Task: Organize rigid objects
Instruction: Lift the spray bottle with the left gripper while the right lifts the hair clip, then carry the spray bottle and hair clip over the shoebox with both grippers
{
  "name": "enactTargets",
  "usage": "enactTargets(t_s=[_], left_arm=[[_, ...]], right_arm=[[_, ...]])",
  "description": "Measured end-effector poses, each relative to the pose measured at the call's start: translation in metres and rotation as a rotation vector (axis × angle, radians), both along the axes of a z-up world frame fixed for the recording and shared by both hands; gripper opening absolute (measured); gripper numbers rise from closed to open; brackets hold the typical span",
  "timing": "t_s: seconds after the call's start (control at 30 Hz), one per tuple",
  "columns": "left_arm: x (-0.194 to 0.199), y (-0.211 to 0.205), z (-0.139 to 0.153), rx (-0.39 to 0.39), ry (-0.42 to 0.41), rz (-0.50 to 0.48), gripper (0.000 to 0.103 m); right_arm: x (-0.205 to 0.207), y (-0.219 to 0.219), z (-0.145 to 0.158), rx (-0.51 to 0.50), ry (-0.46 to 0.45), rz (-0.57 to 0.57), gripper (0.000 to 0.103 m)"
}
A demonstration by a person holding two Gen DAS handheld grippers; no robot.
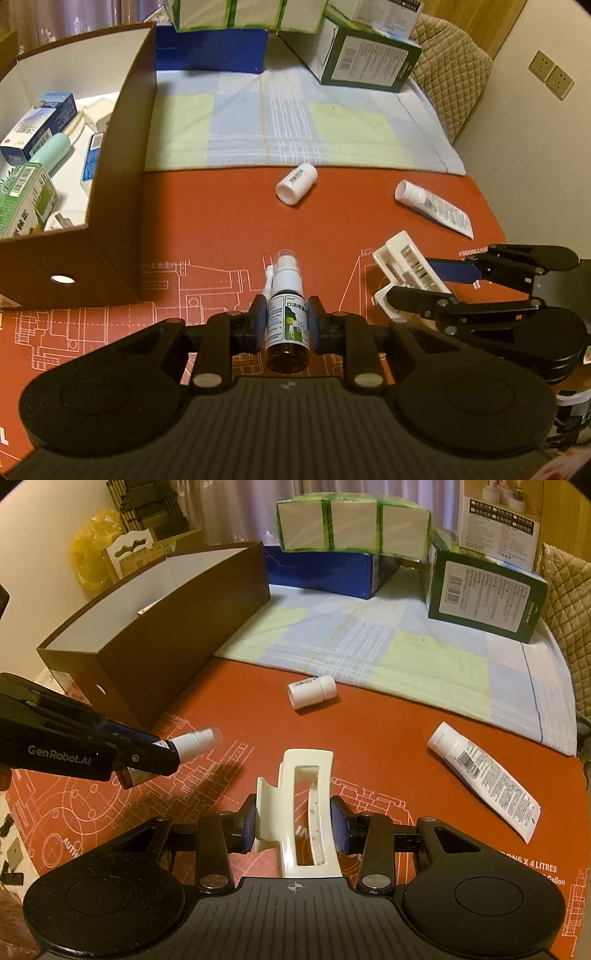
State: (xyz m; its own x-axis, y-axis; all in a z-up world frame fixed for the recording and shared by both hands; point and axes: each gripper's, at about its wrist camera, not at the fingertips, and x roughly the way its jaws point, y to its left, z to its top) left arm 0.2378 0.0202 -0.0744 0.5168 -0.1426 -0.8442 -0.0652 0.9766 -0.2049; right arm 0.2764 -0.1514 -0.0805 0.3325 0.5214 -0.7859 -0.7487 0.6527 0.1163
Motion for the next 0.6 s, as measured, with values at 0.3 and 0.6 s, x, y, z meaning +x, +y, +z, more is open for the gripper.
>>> enactTargets(t_s=[0.3, 0.6], left_arm=[[-0.003, 0.009, 0.022, -0.012, -0.061, 0.014, 0.019], [-0.003, 0.026, 0.049, -0.018, -0.142, 0.039, 0.019]], right_arm=[[-0.002, 0.010, 0.017, 0.030, -0.027, 0.019, 0.037], [0.000, 0.027, 0.035, 0.058, -0.044, 0.034, 0.037]])
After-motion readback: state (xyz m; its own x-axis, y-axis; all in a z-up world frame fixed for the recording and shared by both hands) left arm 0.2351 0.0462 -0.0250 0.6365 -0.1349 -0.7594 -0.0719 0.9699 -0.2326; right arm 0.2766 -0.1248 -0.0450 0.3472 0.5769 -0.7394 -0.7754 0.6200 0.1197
